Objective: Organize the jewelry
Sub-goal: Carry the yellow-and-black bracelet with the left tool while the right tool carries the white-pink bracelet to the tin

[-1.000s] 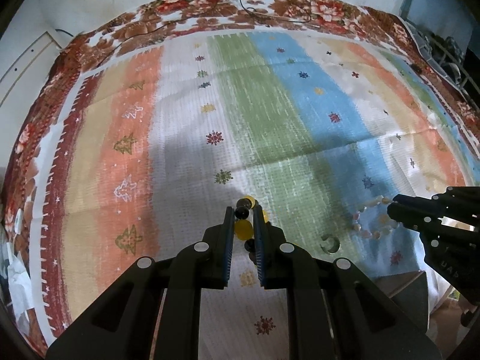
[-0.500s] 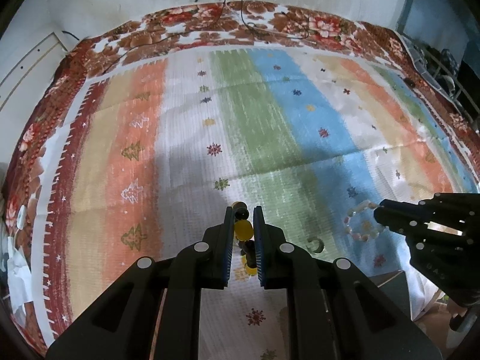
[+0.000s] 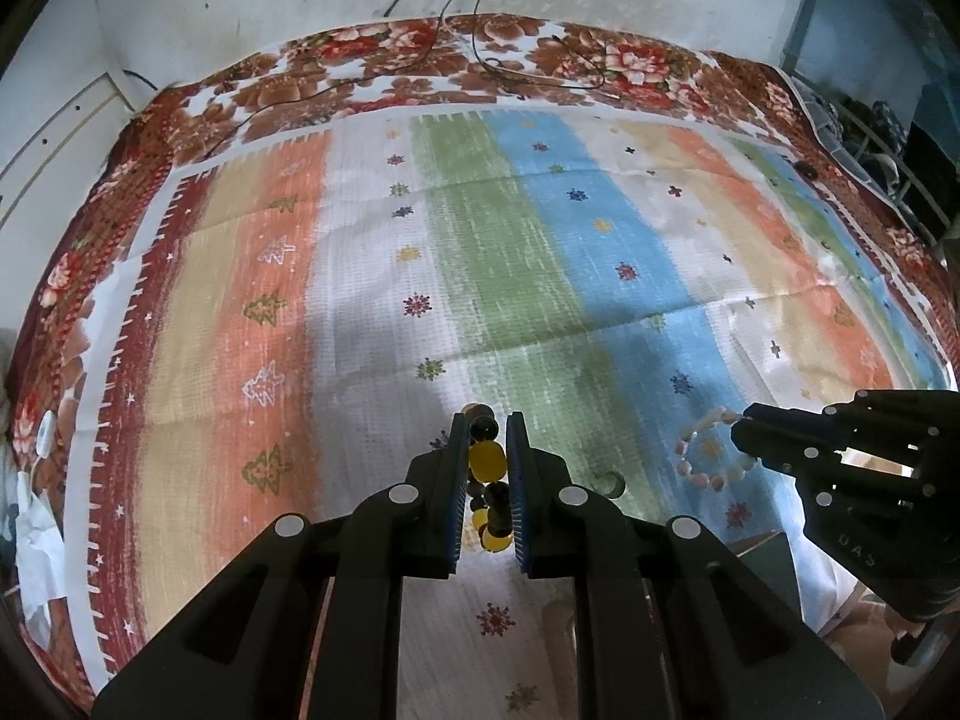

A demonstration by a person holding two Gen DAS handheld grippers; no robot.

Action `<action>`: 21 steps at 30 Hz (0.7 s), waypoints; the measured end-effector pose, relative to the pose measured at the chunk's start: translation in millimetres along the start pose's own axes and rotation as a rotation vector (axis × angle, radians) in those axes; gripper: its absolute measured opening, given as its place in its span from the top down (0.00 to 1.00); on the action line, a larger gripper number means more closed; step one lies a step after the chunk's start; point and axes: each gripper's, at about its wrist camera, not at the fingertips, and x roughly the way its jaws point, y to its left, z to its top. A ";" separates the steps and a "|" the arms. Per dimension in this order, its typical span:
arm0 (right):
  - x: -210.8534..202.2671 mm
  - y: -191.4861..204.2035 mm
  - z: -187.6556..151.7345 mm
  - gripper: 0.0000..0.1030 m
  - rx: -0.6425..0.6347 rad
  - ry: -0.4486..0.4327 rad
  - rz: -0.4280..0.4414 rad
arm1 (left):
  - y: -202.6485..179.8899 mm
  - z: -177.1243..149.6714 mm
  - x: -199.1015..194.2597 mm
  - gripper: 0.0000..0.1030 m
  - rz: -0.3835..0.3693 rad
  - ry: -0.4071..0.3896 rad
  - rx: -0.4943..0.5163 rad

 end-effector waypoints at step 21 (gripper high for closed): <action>-37.4 13.3 -11.0 0.92 0.019 -0.078 0.021 | -24.9 -6.2 -43.7 0.88 -0.031 -0.074 0.002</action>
